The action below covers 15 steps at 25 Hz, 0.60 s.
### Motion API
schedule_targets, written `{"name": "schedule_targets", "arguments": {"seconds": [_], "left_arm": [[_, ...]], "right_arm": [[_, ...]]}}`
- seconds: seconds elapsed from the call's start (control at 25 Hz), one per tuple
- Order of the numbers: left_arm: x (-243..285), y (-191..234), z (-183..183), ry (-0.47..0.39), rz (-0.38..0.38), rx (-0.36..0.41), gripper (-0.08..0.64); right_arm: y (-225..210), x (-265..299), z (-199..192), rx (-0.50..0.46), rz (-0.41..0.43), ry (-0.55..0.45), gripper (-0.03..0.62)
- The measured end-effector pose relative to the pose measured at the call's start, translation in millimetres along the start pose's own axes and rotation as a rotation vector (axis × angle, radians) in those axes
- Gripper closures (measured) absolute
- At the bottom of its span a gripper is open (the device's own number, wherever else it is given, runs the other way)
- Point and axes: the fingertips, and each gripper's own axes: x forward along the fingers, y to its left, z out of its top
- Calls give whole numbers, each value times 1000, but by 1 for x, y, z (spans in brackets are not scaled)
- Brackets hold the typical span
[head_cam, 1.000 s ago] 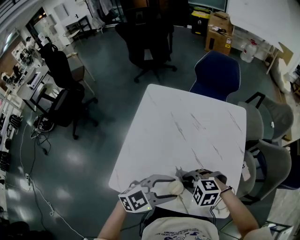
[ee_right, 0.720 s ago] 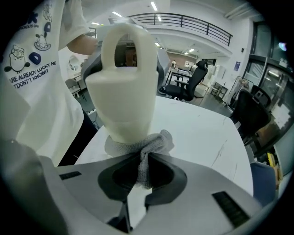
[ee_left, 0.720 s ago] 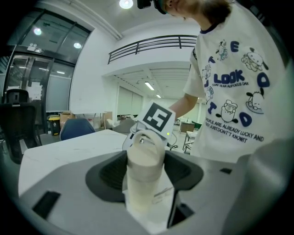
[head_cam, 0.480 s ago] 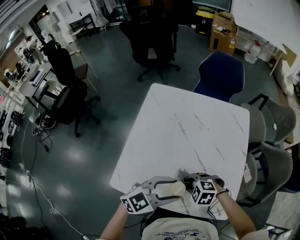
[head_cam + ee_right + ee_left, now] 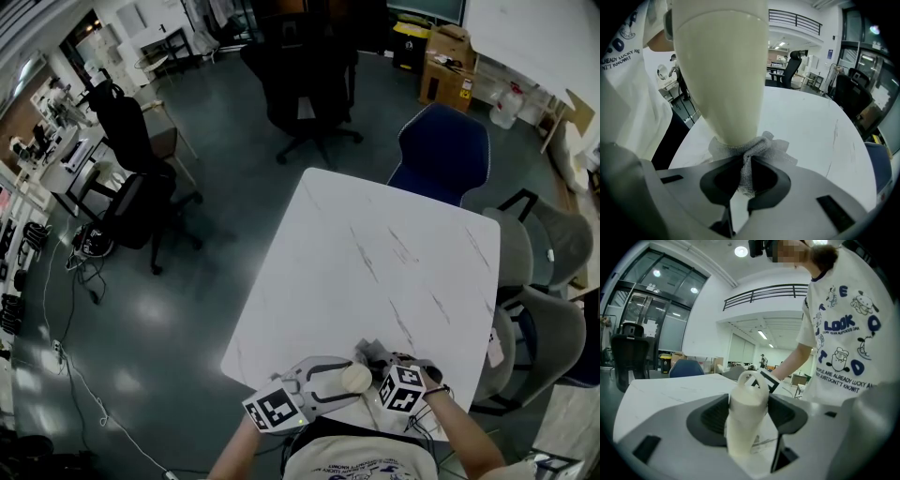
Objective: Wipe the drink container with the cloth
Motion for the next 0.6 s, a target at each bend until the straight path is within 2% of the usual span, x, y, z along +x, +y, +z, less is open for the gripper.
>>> {"name": "schedule_targets", "arguments": {"seconds": [0.16,0.32,0.6], "left_arm": [[1,0,0,-29,34,-31,302],[0,1,-1,-52,66,-62,301],[-2,1,1,-32,127,-64,302]], "right_arm": [[-3,1,-2,58,-12,-22,549],[-6,-5,0,163,-26,-78,549],[-19,-35,14,296,-100,-203,549]]}}
